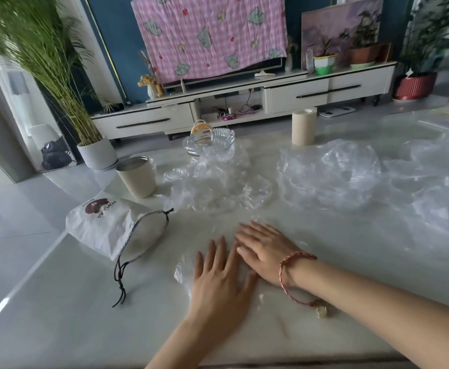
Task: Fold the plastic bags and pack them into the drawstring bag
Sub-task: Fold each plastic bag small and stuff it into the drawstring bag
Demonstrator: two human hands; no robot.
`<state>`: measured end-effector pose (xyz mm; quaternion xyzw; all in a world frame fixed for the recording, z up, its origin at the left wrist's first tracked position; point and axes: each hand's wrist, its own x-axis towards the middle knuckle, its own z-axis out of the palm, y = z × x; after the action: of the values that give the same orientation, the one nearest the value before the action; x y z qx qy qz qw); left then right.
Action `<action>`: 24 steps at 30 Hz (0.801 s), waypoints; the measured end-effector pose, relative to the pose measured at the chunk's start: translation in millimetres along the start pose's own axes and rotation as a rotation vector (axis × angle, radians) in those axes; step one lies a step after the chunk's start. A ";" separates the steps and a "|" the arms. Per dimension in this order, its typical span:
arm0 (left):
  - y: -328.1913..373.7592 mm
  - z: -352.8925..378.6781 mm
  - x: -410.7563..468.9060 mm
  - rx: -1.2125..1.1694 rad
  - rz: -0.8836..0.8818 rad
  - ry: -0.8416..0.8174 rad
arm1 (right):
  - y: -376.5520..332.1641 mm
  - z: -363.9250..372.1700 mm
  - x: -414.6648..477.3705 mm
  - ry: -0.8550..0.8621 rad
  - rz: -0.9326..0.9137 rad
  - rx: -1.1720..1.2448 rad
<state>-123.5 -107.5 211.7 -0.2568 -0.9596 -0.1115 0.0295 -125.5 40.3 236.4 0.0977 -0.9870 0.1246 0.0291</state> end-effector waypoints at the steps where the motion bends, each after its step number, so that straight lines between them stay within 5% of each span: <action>1: -4.4 -3.1 -3.5 0.015 -0.002 -0.009 | 7.4 0.5 2.1 -0.045 0.031 -0.055; 9: -14.4 -15.6 -12.1 -0.051 0.010 0.061 | 24.7 -2.2 -1.3 -0.131 0.131 -0.069; 13: -11.5 -20.5 -29.7 -0.209 0.345 0.311 | 18.3 -21.5 -14.7 0.105 0.168 0.174; 17: -2.4 -13.7 -53.4 -0.208 0.457 0.312 | 19.7 -57.0 -31.1 0.237 0.191 0.276; 21: -7.3 -15.5 -51.5 -0.260 0.382 0.316 | 7.1 -73.3 -45.6 -0.088 0.163 0.607; 24: -11.5 -27.6 -46.9 -0.478 0.165 0.306 | -1.7 -66.2 -52.9 -0.359 0.154 0.423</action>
<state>-88.6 -146.3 230.9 -0.3137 -0.8664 -0.3690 0.1214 -71.2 65.1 296.5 0.0469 -0.9328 0.3104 -0.1768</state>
